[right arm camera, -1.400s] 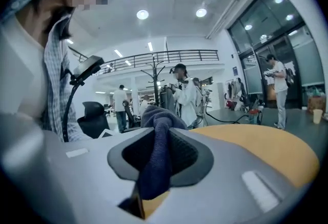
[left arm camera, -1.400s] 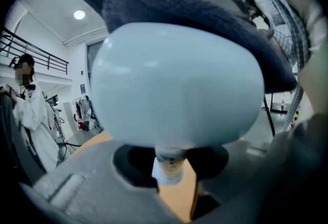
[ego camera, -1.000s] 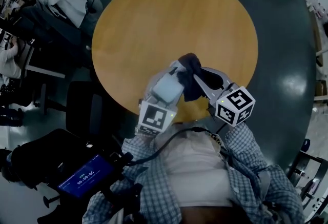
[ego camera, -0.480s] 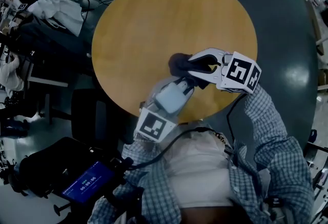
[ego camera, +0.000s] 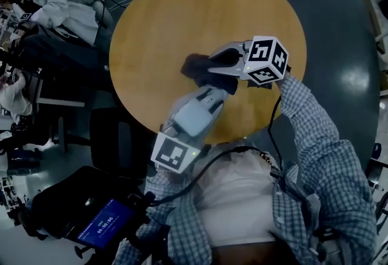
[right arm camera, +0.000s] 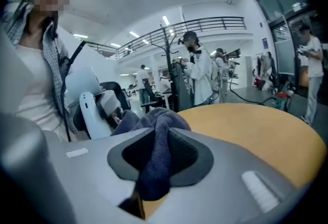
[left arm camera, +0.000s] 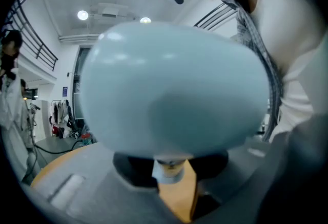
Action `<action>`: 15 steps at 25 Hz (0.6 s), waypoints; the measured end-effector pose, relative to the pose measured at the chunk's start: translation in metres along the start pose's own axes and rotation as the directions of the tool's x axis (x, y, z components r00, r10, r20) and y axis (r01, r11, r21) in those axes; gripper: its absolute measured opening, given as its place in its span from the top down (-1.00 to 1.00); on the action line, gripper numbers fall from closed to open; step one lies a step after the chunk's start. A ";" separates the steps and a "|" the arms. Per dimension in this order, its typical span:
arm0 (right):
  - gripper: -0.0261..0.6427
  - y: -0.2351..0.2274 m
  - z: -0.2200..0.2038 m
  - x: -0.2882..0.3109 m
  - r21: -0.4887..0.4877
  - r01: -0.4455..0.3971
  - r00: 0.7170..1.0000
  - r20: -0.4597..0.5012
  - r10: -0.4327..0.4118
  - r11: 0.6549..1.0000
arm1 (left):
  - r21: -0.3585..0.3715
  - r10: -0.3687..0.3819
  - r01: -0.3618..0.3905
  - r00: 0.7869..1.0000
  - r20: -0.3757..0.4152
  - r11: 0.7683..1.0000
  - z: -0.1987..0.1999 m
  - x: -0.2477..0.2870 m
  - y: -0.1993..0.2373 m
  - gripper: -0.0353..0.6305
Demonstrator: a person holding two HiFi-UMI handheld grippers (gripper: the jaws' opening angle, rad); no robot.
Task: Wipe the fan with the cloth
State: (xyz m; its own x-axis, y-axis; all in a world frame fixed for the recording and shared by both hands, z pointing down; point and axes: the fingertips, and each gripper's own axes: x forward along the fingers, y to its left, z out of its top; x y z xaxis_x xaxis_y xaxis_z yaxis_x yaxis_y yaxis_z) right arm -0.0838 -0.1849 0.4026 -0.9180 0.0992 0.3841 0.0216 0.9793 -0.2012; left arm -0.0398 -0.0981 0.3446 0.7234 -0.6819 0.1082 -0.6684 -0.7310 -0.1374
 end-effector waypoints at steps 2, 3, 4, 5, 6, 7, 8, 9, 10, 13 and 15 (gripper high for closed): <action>0.67 -0.009 -0.011 -0.005 0.061 0.079 0.996 0.029 -0.081 0.995 | -0.073 0.052 -0.051 0.999 0.006 0.996 -0.003 -0.005 0.010 0.47; 0.67 -0.011 -0.018 -0.009 0.085 0.110 0.993 0.034 -0.114 0.990 | -0.094 0.074 -0.073 0.997 0.004 0.993 -0.005 -0.007 0.013 0.47; 0.67 -0.009 -0.024 -0.013 0.107 0.133 0.990 0.039 -0.137 0.985 | -0.102 0.091 -0.090 0.996 0.002 0.991 -0.006 -0.009 0.017 0.47; 0.67 -0.005 -0.028 -0.017 0.130 0.147 0.987 0.048 -0.154 0.981 | -0.103 0.104 -0.104 0.995 -0.002 0.989 -0.007 -0.009 0.019 0.47; 0.67 0.000 -0.031 -0.021 0.154 0.156 0.984 0.063 -0.167 0.976 | -0.102 0.116 -0.116 0.993 -0.006 0.988 -0.007 -0.009 0.020 0.47; 0.67 0.005 -0.033 -0.024 0.181 0.165 0.980 0.080 -0.182 0.969 | -0.105 0.126 -0.126 0.992 -0.008 0.986 -0.008 -0.009 0.022 0.47; 0.68 0.010 -0.035 -0.027 0.212 0.176 0.975 0.096 -0.199 0.961 | -0.111 0.137 -0.137 0.991 -0.008 0.984 -0.008 -0.009 0.024 0.47; 0.68 0.013 -0.038 -0.029 0.243 0.188 0.970 0.109 -0.219 0.952 | -0.118 0.148 -0.147 0.989 -0.006 0.982 -0.009 -0.009 0.028 0.47; 0.68 0.015 -0.042 -0.030 0.275 0.197 0.964 0.119 -0.236 0.941 | -0.128 0.159 -0.158 0.987 -0.004 0.979 -0.011 -0.008 0.032 0.47; 0.68 0.025 -0.057 -0.026 0.346 0.199 0.958 0.128 -0.256 0.917 | -0.160 0.178 -0.180 0.984 -0.025 0.971 -0.024 -0.003 0.046 0.47; 0.68 0.031 -0.069 -0.024 0.374 0.207 0.955 0.124 -0.270 0.904 | -0.167 0.164 -0.170 0.985 -0.051 0.971 -0.038 0.004 0.052 0.47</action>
State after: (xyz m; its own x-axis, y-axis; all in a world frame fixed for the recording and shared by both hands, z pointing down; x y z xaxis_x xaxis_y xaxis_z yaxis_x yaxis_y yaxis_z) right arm -0.0333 -0.1451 0.4497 -0.9315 -0.1916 0.3093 -0.3187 0.8396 -0.4398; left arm -0.0784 -0.1394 0.3753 0.5943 -0.7930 0.1341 -0.8012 -0.5983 0.0128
